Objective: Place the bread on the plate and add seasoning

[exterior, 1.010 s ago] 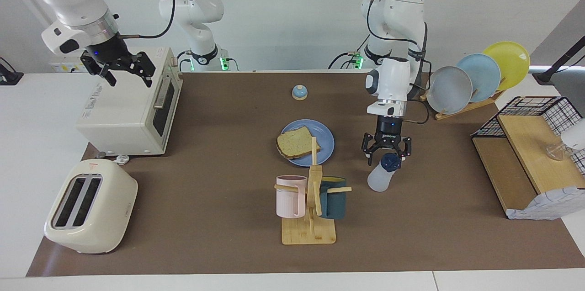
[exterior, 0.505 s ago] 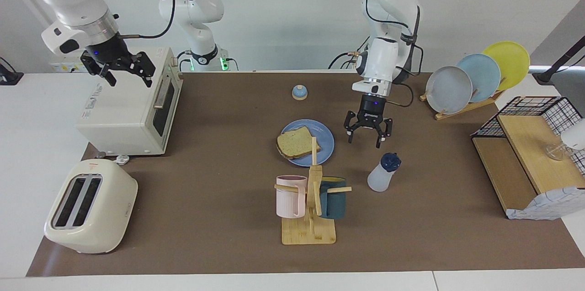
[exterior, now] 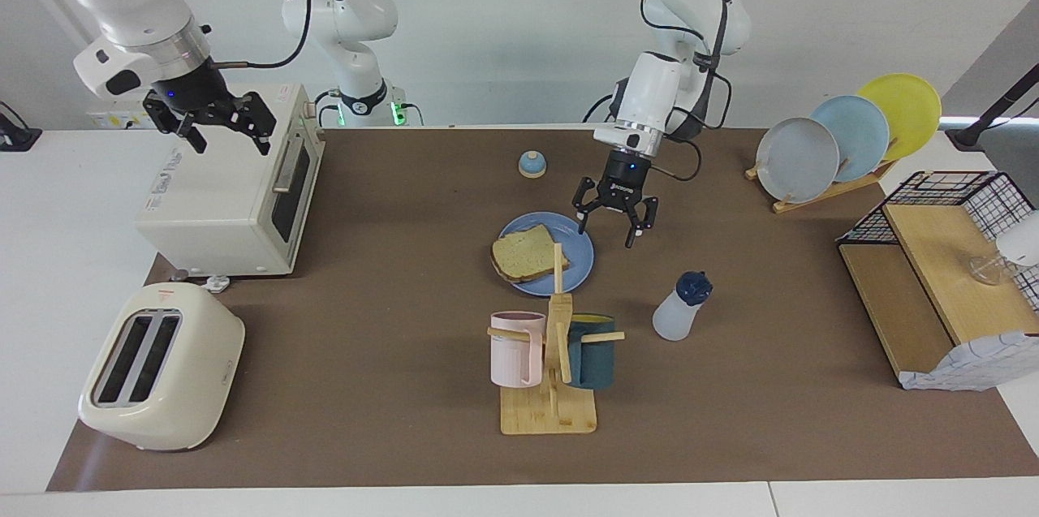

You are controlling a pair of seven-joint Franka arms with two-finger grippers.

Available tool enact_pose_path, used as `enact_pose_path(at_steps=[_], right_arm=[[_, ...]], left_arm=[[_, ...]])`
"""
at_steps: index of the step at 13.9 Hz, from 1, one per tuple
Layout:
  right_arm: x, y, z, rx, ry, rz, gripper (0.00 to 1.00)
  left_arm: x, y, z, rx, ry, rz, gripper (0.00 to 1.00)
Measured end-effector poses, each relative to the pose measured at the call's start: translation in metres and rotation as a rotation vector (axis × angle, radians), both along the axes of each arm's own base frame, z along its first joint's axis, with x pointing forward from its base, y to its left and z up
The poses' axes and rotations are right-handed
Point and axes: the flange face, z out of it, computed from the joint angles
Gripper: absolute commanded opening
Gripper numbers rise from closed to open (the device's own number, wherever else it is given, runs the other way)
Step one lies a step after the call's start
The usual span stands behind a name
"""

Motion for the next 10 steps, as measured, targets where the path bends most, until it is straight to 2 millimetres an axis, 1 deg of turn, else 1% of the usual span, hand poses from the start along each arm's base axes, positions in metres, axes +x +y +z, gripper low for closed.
enact_pose_path(at_steps=[2,5,7,10], right_arm=[[0.000,0.000,0.000,0.000,0.000,0.000,1.00],[0.000,0.000,0.000,0.000,0.000,0.000,1.00],[0.000,0.000,0.000,0.000,0.000,0.000,1.00],[0.000,0.000,0.000,0.000,0.000,0.000,1.00]], left_arm=[[0.008,-0.012,0.012,-0.037,0.064,0.017,1.00],[0.018,-0.023,0.041,-0.063,0.117,0.006,1.00],[0.026,-0.025,0.055,-0.062,0.164,0.002,1.00],[0.052,-0.017,0.077,-0.056,0.243,0.015,1.00]])
